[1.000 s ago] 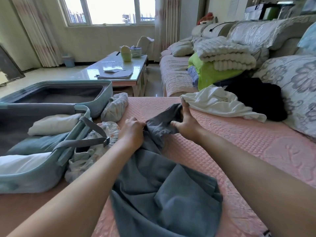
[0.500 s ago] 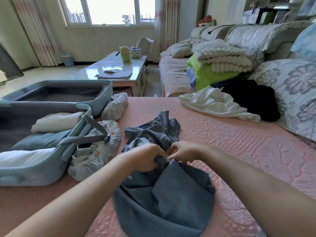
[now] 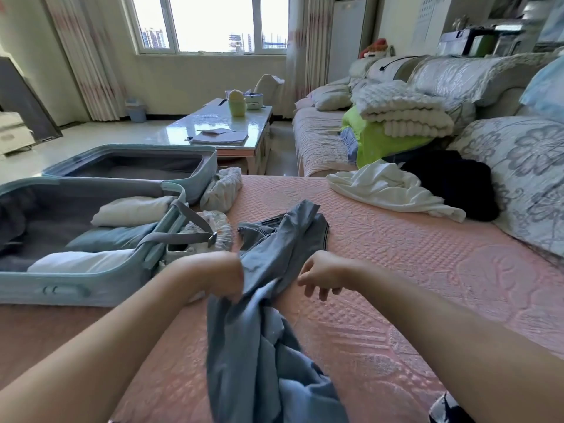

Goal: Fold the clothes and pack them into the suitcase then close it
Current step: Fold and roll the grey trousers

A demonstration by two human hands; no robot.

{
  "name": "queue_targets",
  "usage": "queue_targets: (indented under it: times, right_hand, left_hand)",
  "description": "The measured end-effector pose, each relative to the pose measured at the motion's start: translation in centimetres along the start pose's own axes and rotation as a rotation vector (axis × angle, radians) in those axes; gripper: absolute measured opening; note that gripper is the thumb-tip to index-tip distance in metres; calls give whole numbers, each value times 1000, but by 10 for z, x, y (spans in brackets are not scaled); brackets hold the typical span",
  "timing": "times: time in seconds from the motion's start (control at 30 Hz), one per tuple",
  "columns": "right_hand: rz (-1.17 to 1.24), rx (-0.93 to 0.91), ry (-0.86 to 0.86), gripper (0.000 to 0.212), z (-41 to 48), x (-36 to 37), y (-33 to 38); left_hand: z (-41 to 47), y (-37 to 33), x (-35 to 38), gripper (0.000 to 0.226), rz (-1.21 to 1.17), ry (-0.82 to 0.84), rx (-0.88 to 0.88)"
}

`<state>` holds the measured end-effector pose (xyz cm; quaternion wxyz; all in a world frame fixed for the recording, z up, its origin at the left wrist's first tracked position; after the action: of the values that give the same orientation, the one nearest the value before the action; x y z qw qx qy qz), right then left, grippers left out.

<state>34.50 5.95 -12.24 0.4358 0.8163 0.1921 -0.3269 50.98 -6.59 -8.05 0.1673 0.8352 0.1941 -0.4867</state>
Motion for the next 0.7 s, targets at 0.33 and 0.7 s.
queue_targets:
  times: [0.33,0.7]
  right_hand:
    - [469,99,-296,20,24,45,12]
    - [79,-53,-736,9,-43,-75,-46]
  left_hand:
    - [10,-31,5,25,-42,-244,59]
    - [37,-93,-23,17,-624,-645,421]
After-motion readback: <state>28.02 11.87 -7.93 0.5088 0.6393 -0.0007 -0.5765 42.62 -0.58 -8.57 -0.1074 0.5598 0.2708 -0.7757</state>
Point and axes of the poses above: each hand's wrist, its own z-axis towards the middle knuckle, its own x-axis out of the palm, y = z × x, the point moved 4 cm from there along z, towards the middle knuckle, and after that the axes turned 3 degrees about -x, right-handed, at the moved point
